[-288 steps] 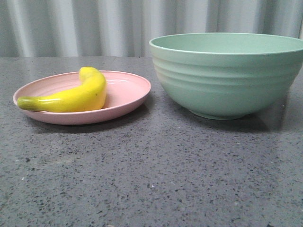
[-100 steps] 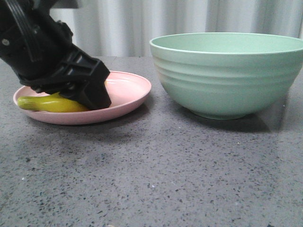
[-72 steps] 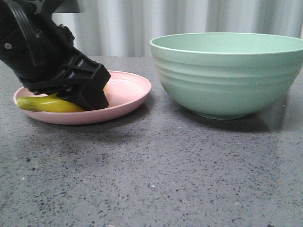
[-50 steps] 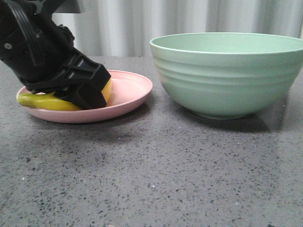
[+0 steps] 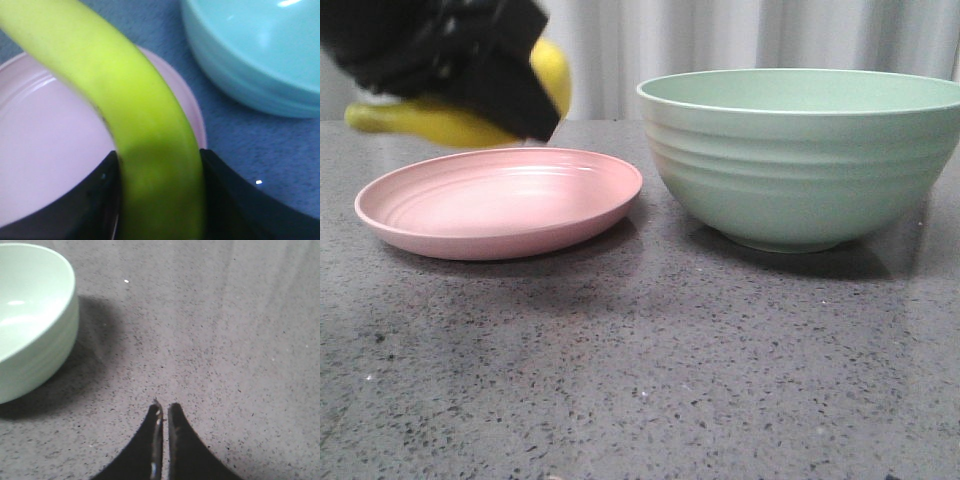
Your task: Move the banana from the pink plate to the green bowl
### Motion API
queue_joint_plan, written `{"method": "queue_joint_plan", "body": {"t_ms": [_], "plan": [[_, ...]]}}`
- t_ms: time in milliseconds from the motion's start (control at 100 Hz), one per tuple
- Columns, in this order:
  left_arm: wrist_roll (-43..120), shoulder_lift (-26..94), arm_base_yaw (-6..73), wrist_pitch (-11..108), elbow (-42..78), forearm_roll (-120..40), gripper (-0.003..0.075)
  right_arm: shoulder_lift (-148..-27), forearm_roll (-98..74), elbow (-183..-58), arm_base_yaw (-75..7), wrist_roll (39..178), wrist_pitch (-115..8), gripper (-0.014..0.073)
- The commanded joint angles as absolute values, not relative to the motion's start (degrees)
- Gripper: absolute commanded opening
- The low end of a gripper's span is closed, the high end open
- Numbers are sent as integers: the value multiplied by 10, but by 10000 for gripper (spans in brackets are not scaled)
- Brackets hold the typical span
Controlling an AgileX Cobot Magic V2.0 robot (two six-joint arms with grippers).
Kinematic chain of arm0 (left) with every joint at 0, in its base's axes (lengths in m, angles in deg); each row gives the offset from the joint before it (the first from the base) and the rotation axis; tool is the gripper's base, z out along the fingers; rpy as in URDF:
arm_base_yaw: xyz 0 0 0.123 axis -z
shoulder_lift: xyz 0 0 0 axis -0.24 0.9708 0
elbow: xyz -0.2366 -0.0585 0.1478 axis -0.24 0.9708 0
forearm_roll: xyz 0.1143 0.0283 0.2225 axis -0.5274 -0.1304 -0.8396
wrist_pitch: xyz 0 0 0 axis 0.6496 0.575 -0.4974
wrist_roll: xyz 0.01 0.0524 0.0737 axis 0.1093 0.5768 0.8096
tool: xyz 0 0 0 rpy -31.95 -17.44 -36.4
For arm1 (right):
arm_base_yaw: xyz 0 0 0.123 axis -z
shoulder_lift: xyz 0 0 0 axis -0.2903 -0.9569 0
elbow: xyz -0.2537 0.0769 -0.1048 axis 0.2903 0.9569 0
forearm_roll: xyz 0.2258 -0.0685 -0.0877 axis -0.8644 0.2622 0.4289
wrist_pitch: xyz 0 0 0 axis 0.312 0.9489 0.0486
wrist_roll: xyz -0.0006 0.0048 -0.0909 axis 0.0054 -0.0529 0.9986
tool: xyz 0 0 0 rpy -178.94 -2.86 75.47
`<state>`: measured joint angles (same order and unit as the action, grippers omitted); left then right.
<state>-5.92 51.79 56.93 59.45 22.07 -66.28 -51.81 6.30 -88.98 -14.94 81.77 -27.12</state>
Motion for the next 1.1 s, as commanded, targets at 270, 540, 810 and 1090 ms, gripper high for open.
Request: {"method": "queue_joint_plan", "body": {"t_ms": [270,540,810,1090], "plan": [[-62,474,686,557,165,-656,208,-647,-18,-1066,-244,819,-207,395],[-62,478,755,540,165,-646,208,-774,-178,-1170,-293,819,-230,462],[-62,500,793,522,165,-647,208,-905,-256,-1238,-332,820,-255,462],[-62,499,797,510,165,-647,208,-987,-304,-1259,-333,820,-250,461]]}}
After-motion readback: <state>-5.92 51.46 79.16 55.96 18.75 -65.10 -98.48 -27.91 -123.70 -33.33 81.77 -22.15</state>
